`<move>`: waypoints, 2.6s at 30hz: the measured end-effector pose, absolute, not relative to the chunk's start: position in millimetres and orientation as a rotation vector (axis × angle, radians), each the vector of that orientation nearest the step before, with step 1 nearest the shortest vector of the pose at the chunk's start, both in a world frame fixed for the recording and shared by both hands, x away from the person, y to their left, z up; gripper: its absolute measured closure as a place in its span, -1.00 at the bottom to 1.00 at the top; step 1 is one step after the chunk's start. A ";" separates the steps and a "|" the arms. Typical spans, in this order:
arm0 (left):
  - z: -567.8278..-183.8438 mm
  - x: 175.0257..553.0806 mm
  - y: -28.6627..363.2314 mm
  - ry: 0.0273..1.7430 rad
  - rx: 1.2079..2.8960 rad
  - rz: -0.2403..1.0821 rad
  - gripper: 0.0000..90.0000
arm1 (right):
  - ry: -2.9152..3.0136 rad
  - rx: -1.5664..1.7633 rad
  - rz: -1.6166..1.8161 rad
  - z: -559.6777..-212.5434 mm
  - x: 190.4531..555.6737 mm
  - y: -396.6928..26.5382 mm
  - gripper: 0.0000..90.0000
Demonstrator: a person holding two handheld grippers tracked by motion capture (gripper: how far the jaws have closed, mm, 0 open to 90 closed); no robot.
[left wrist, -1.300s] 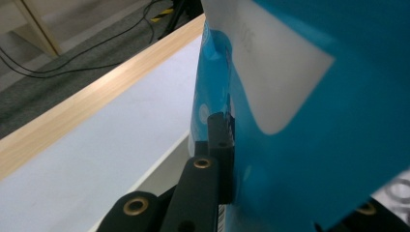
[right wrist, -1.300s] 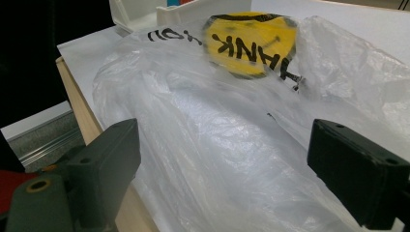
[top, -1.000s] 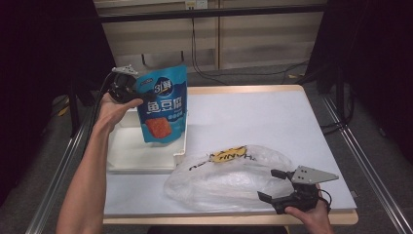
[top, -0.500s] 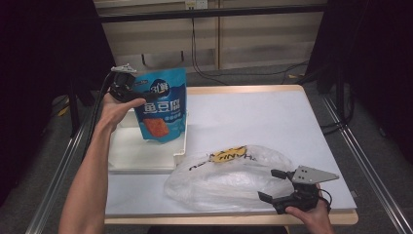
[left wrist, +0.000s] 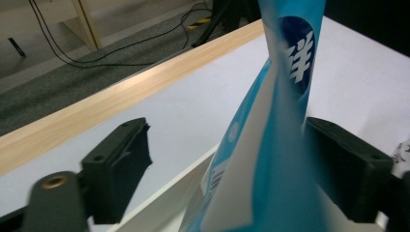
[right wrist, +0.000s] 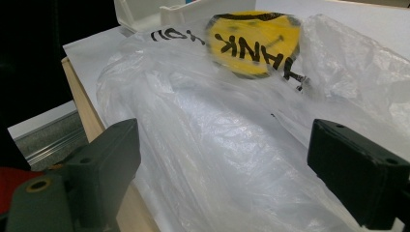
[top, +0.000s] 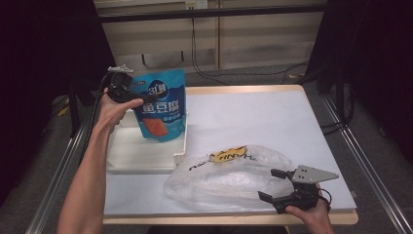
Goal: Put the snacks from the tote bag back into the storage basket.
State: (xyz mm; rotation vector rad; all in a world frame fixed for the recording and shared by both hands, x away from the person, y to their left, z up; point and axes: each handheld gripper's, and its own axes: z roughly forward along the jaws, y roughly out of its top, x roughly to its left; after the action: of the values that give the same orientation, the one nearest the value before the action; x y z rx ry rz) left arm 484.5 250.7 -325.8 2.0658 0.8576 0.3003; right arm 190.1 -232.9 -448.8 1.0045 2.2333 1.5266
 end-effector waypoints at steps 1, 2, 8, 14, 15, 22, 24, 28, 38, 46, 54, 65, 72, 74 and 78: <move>-326.0 483.6 250.1 0.855 2.063 0.296 -0.71 | 2.235 1.002 1.527 -448.6 189.8 -232.8 -0.75; -326.0 483.3 249.8 0.850 2.063 0.295 -0.73 | 2.234 1.001 1.525 -448.6 189.7 -232.8 -0.75; -328.5 480.7 255.0 0.882 2.034 0.271 -0.86 | 2.238 1.000 1.522 -448.5 191.0 -231.5 -0.75; -332.3 476.3 263.6 0.890 2.011 0.301 -0.95 | 2.226 1.009 1.522 -448.3 189.2 -232.4 -0.75; -331.5 475.2 264.7 0.906 2.007 0.323 -0.93 | 2.225 1.010 1.521 -448.2 189.2 -232.4 -0.75; -331.6 470.6 267.7 0.908 2.000 0.308 -0.94 | 2.229 1.010 1.514 -448.3 189.4 -232.2 -0.75; -332.9 468.1 273.7 0.911 1.947 0.269 -0.93 | 2.228 1.014 1.513 -448.2 189.4 -232.4 -0.75; -335.3 459.7 275.5 0.925 1.974 0.327 -0.90 | 2.227 1.008 1.512 -448.2 189.7 -232.5 -0.75; -336.7 433.2 291.5 0.934 1.958 0.421 -0.83 | 2.225 1.014 1.504 -447.8 190.2 -232.7 -0.75; -342.3 410.8 298.9 0.905 1.962 0.446 -0.81 | 2.211 1.023 1.493 -447.6 191.6 -234.0 -0.75; -346.9 379.6 291.3 0.827 1.964 0.485 -0.79 | 2.190 1.023 1.496 -446.2 190.8 -235.9 -0.74; -353.3 338.5 281.4 0.758 1.949 0.462 -0.80 | 2.175 1.031 1.498 -445.2 190.8 -238.5 -0.74; -367.6 314.9 284.3 0.799 1.934 0.468 -0.86 | 2.168 1.030 1.496 -445.2 191.5 -239.3 -0.74; -371.5 308.1 285.2 0.816 1.934 0.493 -0.86 | 2.162 1.032 1.496 -444.8 190.9 -239.6 -0.74; -379.9 293.6 285.1 0.809 1.943 0.516 -0.86 | 2.160 1.032 1.498 -445.2 191.7 -239.9 -0.74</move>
State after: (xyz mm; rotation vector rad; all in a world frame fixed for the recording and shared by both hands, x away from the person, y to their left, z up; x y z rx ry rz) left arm 293.6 285.1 -379.9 1.9426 0.8095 0.5158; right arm 191.7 -239.9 -445.2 1.0323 2.1595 1.4981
